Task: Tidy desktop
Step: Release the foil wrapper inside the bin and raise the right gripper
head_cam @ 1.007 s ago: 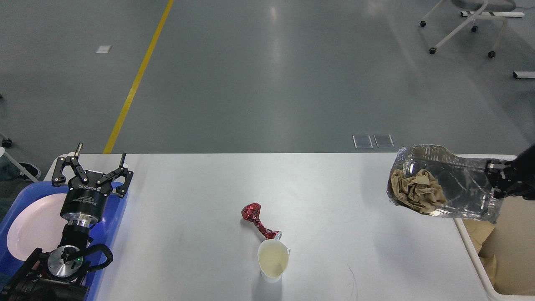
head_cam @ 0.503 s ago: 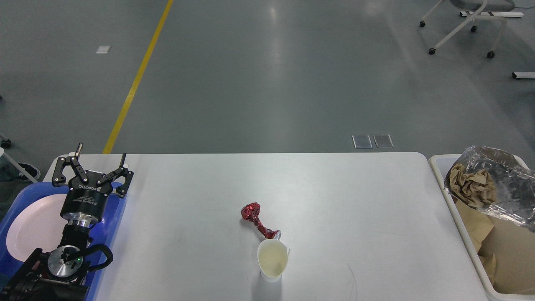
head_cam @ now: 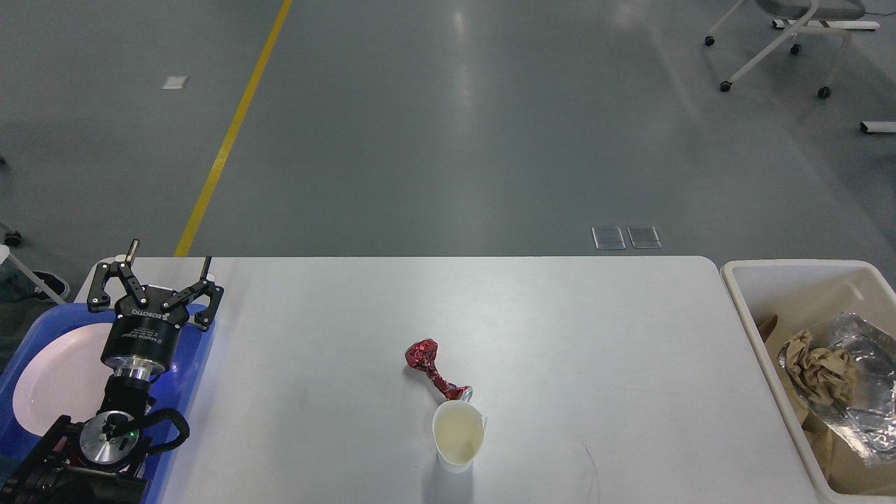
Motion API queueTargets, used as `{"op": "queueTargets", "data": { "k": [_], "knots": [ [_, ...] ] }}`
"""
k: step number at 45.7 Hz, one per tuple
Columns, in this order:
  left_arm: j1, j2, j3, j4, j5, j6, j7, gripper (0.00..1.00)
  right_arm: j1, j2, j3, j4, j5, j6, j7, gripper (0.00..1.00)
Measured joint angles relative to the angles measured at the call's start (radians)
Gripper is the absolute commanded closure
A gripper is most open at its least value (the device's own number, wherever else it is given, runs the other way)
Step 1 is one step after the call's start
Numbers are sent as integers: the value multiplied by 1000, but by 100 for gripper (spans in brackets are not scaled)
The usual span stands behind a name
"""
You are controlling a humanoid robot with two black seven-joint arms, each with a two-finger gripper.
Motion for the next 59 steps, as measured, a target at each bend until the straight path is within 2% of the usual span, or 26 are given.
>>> {"op": "queueTargets", "data": {
  "k": [11,37,41,45,47,52,59],
  "knots": [
    [-1,0,0,0,0,0,0,4,-74,139,23,-97,84,-106,-1,100],
    [-2,0,0,0,0,0,0,4,-67,164,24,-96,91,-113,0,100],
    [-2,0,0,0,0,0,0,4,-63,172,23,-98,91,-120,0,66],
    [-2,0,0,0,0,0,0,4,-55,177,22,-102,89,-154,0,17],
    [-2,0,0,0,0,0,0,4,-53,182,22,-102,88,-186,0,1],
    [-2,0,0,0,0,0,0,4,-50,186,21,-98,83,-248,0,0],
    [-2,0,0,0,0,0,0,4,-30,180,14,-89,73,-262,0,0]
  ]
}}
